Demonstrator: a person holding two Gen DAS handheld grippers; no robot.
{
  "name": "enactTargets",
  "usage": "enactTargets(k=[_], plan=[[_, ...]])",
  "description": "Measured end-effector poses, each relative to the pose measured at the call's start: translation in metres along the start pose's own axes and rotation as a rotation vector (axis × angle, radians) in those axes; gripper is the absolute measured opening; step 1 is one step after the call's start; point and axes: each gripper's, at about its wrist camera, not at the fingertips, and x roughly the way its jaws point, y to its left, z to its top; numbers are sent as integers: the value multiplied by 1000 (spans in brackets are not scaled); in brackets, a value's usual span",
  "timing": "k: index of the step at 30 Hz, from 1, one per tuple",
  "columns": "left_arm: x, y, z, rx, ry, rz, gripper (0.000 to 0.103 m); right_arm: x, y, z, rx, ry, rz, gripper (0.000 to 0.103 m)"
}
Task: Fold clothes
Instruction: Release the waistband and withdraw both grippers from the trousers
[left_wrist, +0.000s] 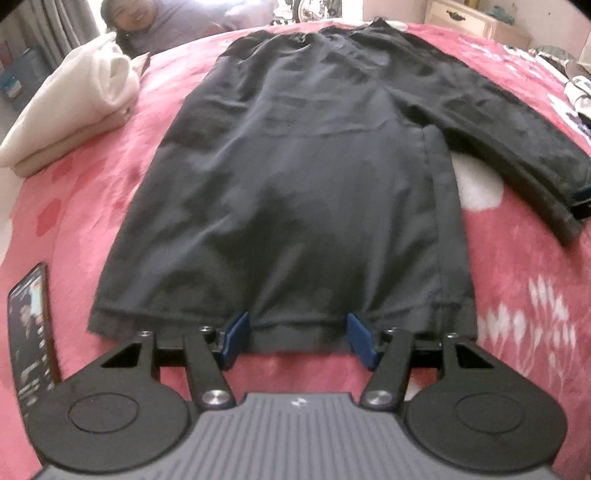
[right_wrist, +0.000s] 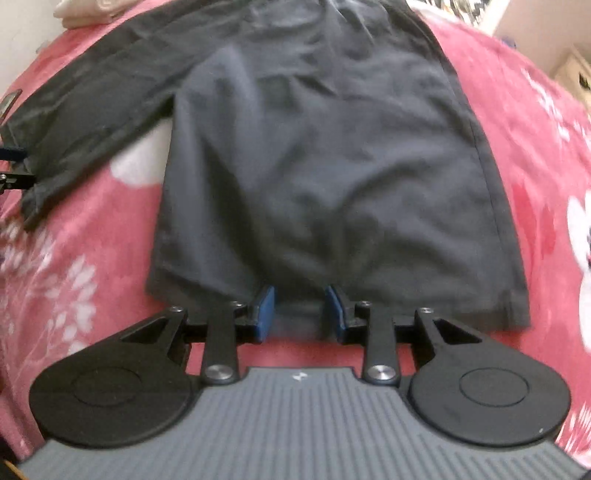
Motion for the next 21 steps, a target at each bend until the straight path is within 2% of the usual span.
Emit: enactTargets(k=[4,6,9,12,15,17,18,20,21], plan=[[-13,8,-4,-19,11,7,60,-5,-14,-20,100,80,10,32],[-21,8,3,-26,-20,0,60,-9,-18,-23,146,93,16,32],[-34,-1,26,-13,-86,-42,60,-20,-22,-16,191,64,25,32],[-47,-17,58,26,-179,-95,64,-39,-27,3,204,-16,21,32],[-63,-34,92,46,-274,-150,72,-63,-31,25,214,-116,14,36],[-75,-46,113,27,-331,-187,80,-80,-34,37,220,-187,3,50],[-81,-51,122,0,-361,-205,82,-88,-36,41,221,-222,-4,52],[-89,-58,134,-40,-408,-228,95,-99,-38,45,225,-279,-8,58],[-93,-63,138,-58,-429,-231,96,-104,-39,46,230,-300,-7,60]])
